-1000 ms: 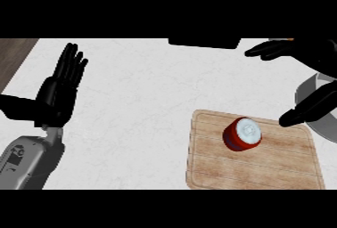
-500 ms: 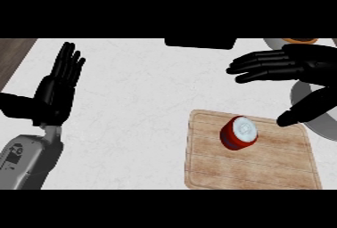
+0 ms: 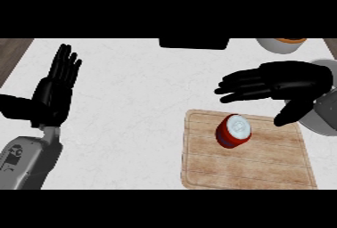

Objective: Pick the can from the cutting board and place it in the pot

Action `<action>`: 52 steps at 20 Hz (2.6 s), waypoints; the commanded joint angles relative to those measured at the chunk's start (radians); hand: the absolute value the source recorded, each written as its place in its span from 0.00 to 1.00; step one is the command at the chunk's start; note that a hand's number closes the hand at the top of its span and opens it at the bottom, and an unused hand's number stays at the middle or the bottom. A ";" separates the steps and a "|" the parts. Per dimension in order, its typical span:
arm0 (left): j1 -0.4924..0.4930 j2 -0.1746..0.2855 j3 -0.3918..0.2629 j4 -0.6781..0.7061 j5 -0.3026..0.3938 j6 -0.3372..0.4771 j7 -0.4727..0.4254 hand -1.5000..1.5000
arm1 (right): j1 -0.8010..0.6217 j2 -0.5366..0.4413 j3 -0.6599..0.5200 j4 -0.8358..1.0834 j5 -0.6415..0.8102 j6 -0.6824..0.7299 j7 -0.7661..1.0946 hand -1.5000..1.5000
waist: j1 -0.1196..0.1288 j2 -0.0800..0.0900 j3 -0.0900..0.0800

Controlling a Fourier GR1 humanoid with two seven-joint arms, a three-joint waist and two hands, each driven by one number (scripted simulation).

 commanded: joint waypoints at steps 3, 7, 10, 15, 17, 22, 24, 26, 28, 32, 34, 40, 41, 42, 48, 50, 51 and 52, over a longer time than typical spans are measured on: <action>-0.005 -0.002 0.014 0.000 -0.001 -0.009 0.011 0.50 | -0.054 0.088 0.120 0.168 0.113 0.051 -0.179 0.00 | 0.002 0.000 0.000; 0.045 -0.011 0.029 0.010 -0.003 -0.028 -0.026 0.50 | -0.020 0.091 0.140 0.191 0.137 -0.011 -0.240 0.00 | -0.019 -0.007 0.000; 0.031 -0.008 0.029 -0.006 -0.027 0.002 0.005 0.50 | 0.002 0.076 0.148 0.166 0.114 -0.030 -0.285 0.00 | -0.031 -0.010 0.000; 0.063 -0.021 0.025 -0.022 -0.046 0.001 -0.006 0.50 | -0.018 0.171 0.156 0.186 0.106 -0.046 -0.221 0.00 | -0.031 -0.012 -0.001; 0.085 -0.004 0.055 -0.039 -0.028 -0.019 0.001 0.50 | -0.056 0.125 0.136 0.216 0.117 -0.025 -0.269 0.00 | -0.029 -0.013 -0.001; 0.015 -0.039 0.057 -0.019 -0.060 0.005 0.055 0.50 | 0.003 0.240 0.145 0.295 0.238 -0.149 -0.189 0.00 | -0.039 -0.012 0.000; 0.024 -0.032 0.079 0.000 -0.058 -0.032 0.022 0.50 | -0.031 0.236 0.108 0.302 0.227 -0.094 -0.202 0.00 | -0.040 -0.012 -0.001; 0.075 -0.047 0.060 -0.040 -0.065 -0.033 0.015 0.50 | 0.027 0.247 0.129 0.281 0.244 -0.134 -0.194 0.00 | -0.040 -0.014 -0.001; 0.069 -0.056 0.072 -0.022 -0.068 -0.039 -0.004 0.50 | 0.011 0.323 0.143 0.331 0.279 -0.137 -0.152 0.00 | -0.036 -0.013 -0.001; 0.009 -0.051 0.094 0.002 -0.063 -0.058 0.033 0.50 | 0.050 0.348 0.139 0.358 0.306 -0.180 -0.207 0.00 | -0.039 -0.011 0.000; 0.084 -0.063 0.102 -0.001 -0.074 -0.062 -0.023 0.50 | 0.081 0.360 0.155 0.251 0.324 -0.161 -0.132 0.00 | -0.045 -0.016 -0.001; 0.057 -0.094 0.084 0.001 -0.111 -0.039 -0.008 0.50 | 0.073 0.366 0.168 0.322 0.364 -0.187 -0.253 1.00 | -0.041 -0.013 -0.001; 0.055 -0.076 0.079 -0.043 -0.096 -0.046 0.049 0.50 | 0.089 0.351 0.197 0.297 0.374 -0.221 -0.302 1.00 | -0.035 -0.014 0.000; 0.042 -0.063 0.102 -0.028 -0.080 -0.065 0.043 0.50 | 0.091 0.406 0.195 0.304 0.374 -0.243 -0.267 1.00 | -0.034 -0.012 0.000; 0.069 -0.077 0.107 -0.066 -0.100 -0.039 0.055 0.50 | 0.193 0.360 0.191 0.211 0.383 -0.325 -0.292 1.00 | -0.047 -0.015 0.000; 0.106 -0.104 0.077 -0.080 -0.119 -0.037 0.036 0.50 | 0.202 0.366 0.188 0.217 0.401 -0.346 -0.292 1.00 | -0.042 -0.014 0.000; 0.094 -0.057 0.138 -0.055 -0.074 -0.088 0.032 0.50 | 0.221 0.319 0.169 0.185 0.385 -0.346 -0.324 1.00 | -0.047 -0.015 0.000; 0.092 -0.090 0.086 -0.076 -0.140 -0.033 0.044 0.50 | 0.198 0.390 0.166 0.178 0.404 -0.313 -0.228 1.00 | -0.045 -0.015 0.000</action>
